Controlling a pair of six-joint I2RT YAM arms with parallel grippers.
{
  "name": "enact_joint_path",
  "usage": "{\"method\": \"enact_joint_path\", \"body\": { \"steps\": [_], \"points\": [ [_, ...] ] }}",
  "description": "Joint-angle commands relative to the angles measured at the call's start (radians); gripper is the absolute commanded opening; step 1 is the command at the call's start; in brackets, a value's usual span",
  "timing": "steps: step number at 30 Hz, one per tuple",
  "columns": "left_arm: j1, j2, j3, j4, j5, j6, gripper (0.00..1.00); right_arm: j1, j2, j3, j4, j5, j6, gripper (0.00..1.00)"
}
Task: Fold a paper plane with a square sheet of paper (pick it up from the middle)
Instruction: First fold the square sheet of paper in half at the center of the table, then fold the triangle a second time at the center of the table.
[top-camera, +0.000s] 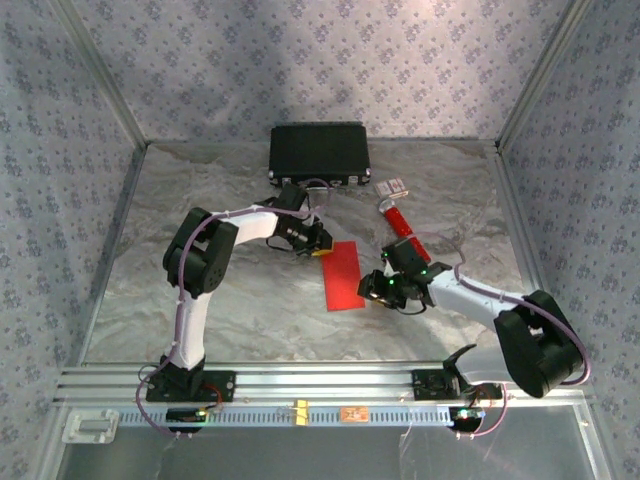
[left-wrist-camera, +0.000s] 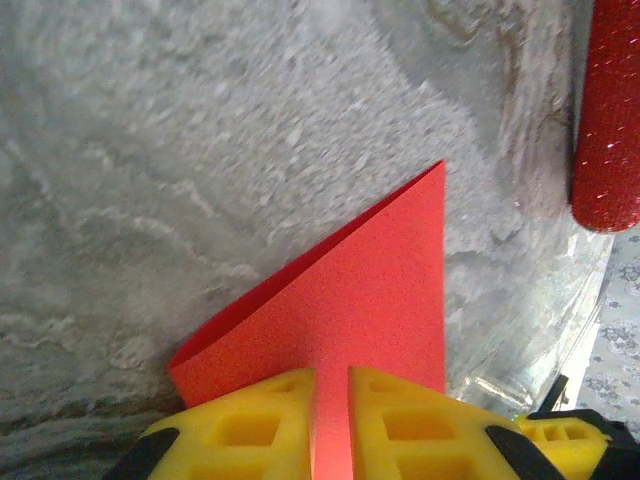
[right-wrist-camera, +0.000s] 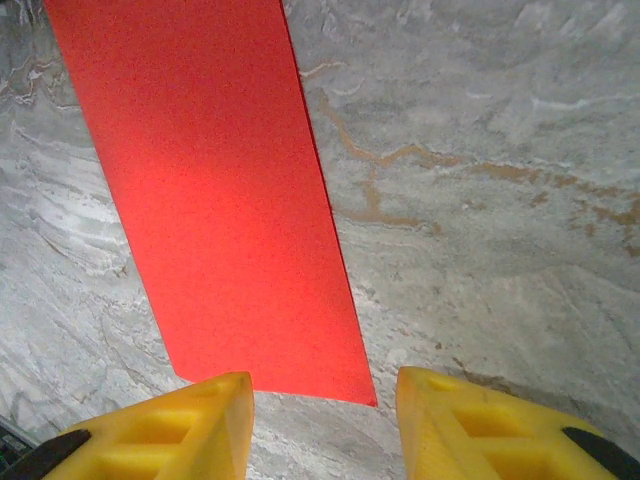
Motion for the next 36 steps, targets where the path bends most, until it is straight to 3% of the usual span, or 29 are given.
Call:
{"method": "enact_joint_path", "body": {
  "steps": [1,24,36],
  "points": [
    [-0.001,-0.015,0.057,-0.02,0.008,0.009,0.16,-0.005,-0.017,-0.023,-0.005,0.011,0.027,0.43],
    [0.004,0.033,-0.129,0.039,-0.033,0.02,0.15,-0.014,0.036,-0.046,0.06,-0.122,0.047,0.47],
    [0.005,0.02,-0.138,0.049,-0.029,0.012,0.15,-0.009,0.079,-0.046,0.093,-0.142,0.07,0.46]
  ]
}}
